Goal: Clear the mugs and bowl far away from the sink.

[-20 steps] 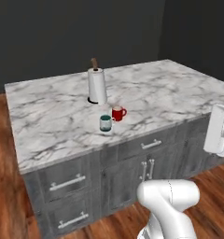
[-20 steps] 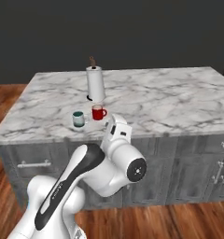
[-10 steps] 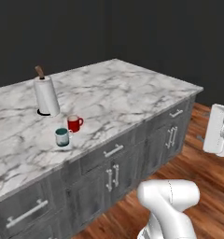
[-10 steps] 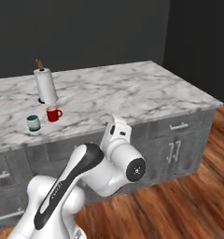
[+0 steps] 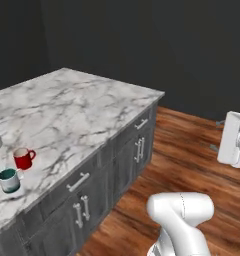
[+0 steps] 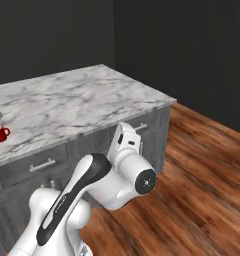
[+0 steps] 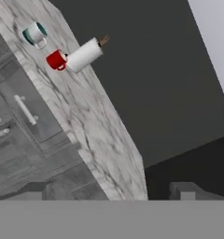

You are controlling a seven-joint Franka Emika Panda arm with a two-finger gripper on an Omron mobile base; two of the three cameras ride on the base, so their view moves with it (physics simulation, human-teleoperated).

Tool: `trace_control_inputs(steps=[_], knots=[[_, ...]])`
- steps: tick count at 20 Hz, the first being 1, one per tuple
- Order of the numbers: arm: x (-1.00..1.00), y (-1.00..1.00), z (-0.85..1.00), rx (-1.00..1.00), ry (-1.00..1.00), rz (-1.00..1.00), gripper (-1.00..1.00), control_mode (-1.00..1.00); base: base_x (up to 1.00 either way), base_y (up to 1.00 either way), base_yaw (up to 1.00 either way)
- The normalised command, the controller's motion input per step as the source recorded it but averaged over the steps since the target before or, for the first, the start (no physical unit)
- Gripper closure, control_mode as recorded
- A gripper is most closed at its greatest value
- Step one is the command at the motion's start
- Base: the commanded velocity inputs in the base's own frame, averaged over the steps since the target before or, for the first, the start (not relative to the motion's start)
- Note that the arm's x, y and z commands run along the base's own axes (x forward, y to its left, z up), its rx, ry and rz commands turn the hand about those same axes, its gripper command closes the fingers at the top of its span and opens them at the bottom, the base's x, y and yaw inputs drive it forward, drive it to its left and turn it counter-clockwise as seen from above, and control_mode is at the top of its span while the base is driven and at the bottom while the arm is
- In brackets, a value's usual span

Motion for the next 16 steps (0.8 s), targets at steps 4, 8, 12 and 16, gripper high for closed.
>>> trace_control_inputs(steps=[4, 8, 12, 16], knots=[[0.00, 0.00, 0.00, 0.00, 0.00, 0.00, -1.00, 1.00, 0.14, -0.52, -0.48], [0.00, 0.00, 0.00, 0.00, 0.00, 0.00, -1.00, 1.00, 0.21, -0.50, -0.48], [0.00, 0.00, 0.00, 0.00, 0.00, 0.00, -1.00, 1.00, 0.29, -0.46, -0.47], [0.00, 0.00, 0.00, 0.00, 0.00, 0.00, -1.00, 1.00, 0.40, -0.41, -0.45]])
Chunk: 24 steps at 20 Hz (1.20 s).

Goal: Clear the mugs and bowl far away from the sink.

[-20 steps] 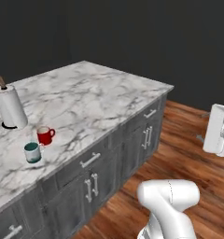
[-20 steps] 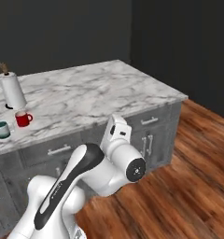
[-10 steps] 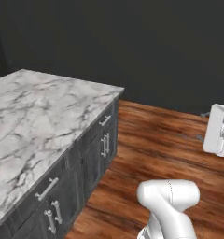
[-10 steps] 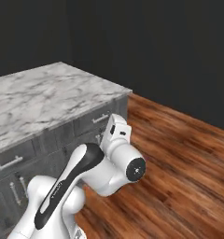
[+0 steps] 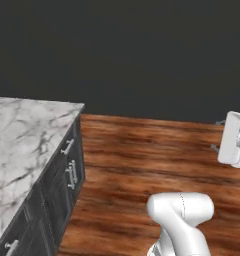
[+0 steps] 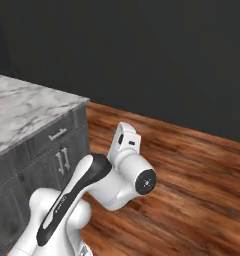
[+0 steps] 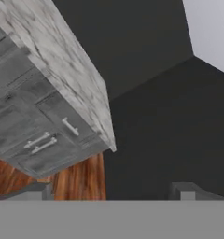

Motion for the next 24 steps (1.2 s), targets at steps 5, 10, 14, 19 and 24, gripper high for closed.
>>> trace_control_inputs(steps=[5, 10, 14, 19, 24], knots=[[0.00, 0.00, 0.00, 0.00, 0.00, 0.00, -1.00, 1.00, 0.55, -0.38, -0.43], [0.00, 0.00, 0.00, 0.00, 0.00, 0.00, -1.00, 1.00, 0.65, -0.36, -0.41], [0.00, 0.00, 0.00, 0.00, 0.00, 0.00, -1.00, 1.00, 0.65, -0.34, -0.40], [0.00, 0.00, 0.00, 0.00, 0.00, 0.00, -1.00, 1.00, 0.63, -0.31, -0.35], [0.00, 0.00, 0.00, 0.00, 0.00, 0.00, -1.00, 1.00, 0.27, -0.31, -0.29]])
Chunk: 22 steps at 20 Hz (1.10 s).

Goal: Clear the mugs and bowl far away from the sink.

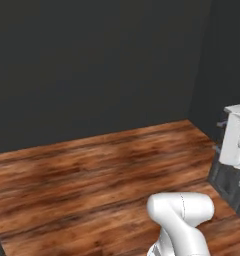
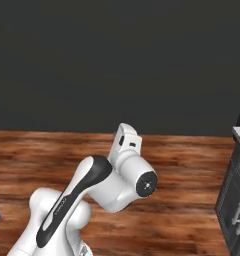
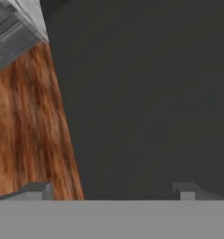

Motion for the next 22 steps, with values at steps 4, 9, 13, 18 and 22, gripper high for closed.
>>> trace_control_inputs(steps=[4, 9, 13, 18, 22], knots=[[0.00, 0.00, 0.00, 0.00, 0.00, 0.00, -1.00, 1.00, 0.15, -0.36, -0.27], [0.00, 0.00, 0.00, 0.00, 0.00, 0.00, -1.00, 1.00, 0.01, -0.56, -0.25], [0.00, 0.00, 0.00, 0.00, 0.00, 0.00, -1.00, 1.00, 0.00, -0.69, -0.27], [0.00, 0.00, 0.00, 0.00, 0.00, 0.00, -1.00, 1.00, 0.02, -0.67, -0.28], [0.00, 0.00, 0.00, 0.00, 0.00, 0.00, -1.00, 1.00, 0.16, -0.49, -0.29]])
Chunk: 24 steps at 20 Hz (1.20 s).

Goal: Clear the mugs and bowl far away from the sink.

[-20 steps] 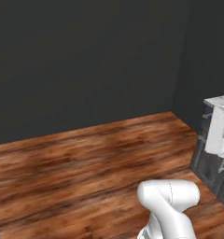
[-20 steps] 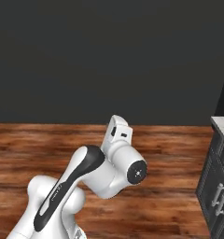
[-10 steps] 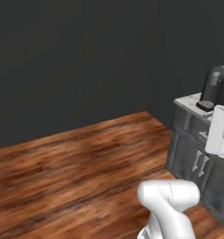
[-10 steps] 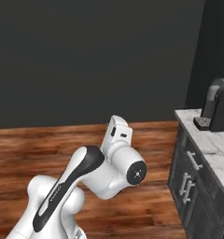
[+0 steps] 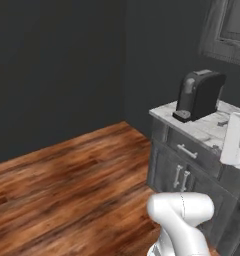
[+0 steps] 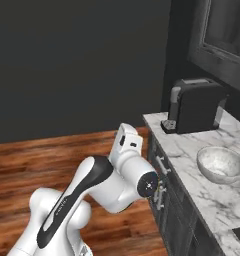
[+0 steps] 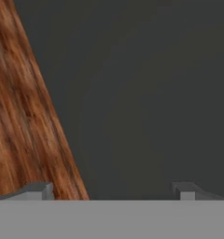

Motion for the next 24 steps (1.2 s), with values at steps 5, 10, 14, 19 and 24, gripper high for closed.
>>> trace_control_inputs(steps=[5, 10, 14, 19, 24], knots=[[0.00, 0.00, 0.00, 0.00, 0.00, 0.00, -1.00, 1.00, 0.26, -0.25, -0.31], [0.00, 0.00, 0.00, 0.00, 0.00, 0.00, -1.00, 1.00, 0.25, -0.10, -0.34], [0.00, 0.00, 0.00, 0.00, 0.00, 0.00, -1.00, 1.00, 0.26, -0.06, -0.37], [0.00, 0.00, 0.00, 0.00, 0.00, 0.00, -1.00, 1.00, 0.31, -0.01, -0.38], [0.00, 0.00, 0.00, 0.00, 0.00, 0.00, -1.00, 1.00, 0.39, 0.00, -0.38]])
